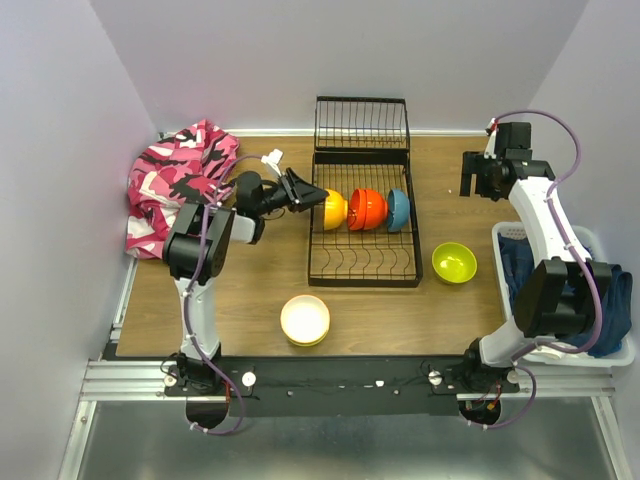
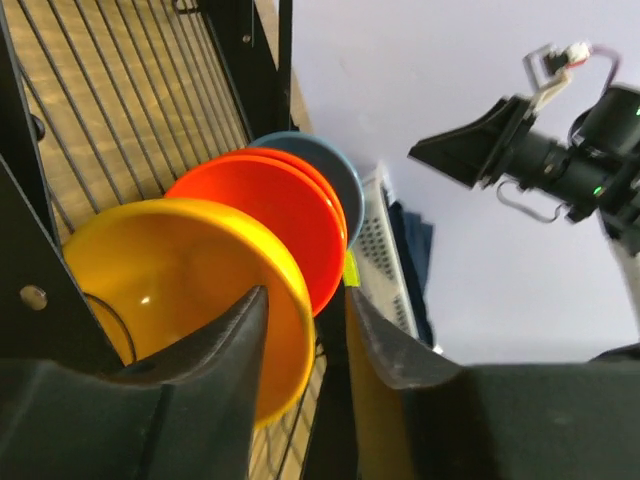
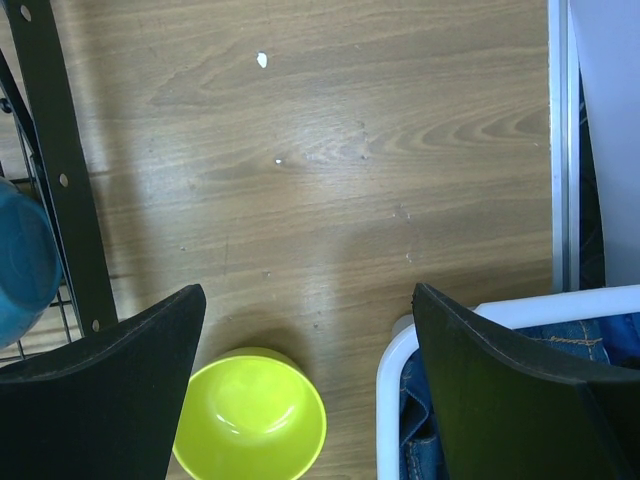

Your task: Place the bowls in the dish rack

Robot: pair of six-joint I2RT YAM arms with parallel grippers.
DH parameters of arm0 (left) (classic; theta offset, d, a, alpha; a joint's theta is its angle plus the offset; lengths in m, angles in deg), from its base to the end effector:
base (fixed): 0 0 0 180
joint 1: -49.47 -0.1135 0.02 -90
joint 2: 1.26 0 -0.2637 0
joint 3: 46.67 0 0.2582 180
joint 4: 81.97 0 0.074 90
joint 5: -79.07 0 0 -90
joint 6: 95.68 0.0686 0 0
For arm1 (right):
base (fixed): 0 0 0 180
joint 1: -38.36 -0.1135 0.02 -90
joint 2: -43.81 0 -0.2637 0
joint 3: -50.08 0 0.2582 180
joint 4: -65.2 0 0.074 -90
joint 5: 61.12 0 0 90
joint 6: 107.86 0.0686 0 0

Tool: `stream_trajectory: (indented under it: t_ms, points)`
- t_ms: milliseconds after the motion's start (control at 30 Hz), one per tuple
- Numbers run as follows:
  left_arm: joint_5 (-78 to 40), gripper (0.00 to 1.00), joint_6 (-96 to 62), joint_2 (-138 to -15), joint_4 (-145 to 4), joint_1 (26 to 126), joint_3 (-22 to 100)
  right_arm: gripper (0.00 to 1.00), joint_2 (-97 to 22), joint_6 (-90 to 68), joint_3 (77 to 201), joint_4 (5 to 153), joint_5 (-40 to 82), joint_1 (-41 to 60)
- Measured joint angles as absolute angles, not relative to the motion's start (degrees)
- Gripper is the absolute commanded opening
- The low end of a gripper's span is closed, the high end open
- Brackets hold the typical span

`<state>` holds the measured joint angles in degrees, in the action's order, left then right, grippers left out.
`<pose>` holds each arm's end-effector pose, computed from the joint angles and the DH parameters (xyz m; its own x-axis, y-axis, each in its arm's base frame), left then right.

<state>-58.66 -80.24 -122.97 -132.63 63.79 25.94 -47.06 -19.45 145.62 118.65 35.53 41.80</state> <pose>0.4213 -0.1599 0.1459 -0.8442 -0.4536 -0.2855 0.2605 0.1183 -0.9582 0.3739 -0.0304 0.2913 -0.7543 0.0177 -0.6563 0.1149 0.9878 -0.1054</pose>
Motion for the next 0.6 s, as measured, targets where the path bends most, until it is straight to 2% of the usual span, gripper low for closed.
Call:
stream_trajectory:
  t_ms: [33,67,367,500,600]
  points:
    - [-59.6,0.67,-77.6,-121.7,-130.3,63.3,26.1,0.93,-47.0,-19.4,145.6,118.7,35.6,41.8]
    - [-60.2,0.98,-76.1,-120.6,-128.0,62.9,26.4,0.93,-46.9,-19.5,145.6,118.7,35.6,41.8]
    - [-67.2,0.99,-60.8,-114.9,-112.5,59.9,26.2,0.93,-41.5,-19.8,142.7,118.6,35.6,41.8]
    - [-65.8,0.99,-49.0,-106.7,-97.4,59.5,24.5,0.95,-38.4,-19.9,140.8,118.6,35.5,41.8]
    - [-57.5,0.99,-34.5,-97.7,-78.3,60.6,27.4,0.96,-36.1,-19.8,139.1,118.5,35.5,41.8]
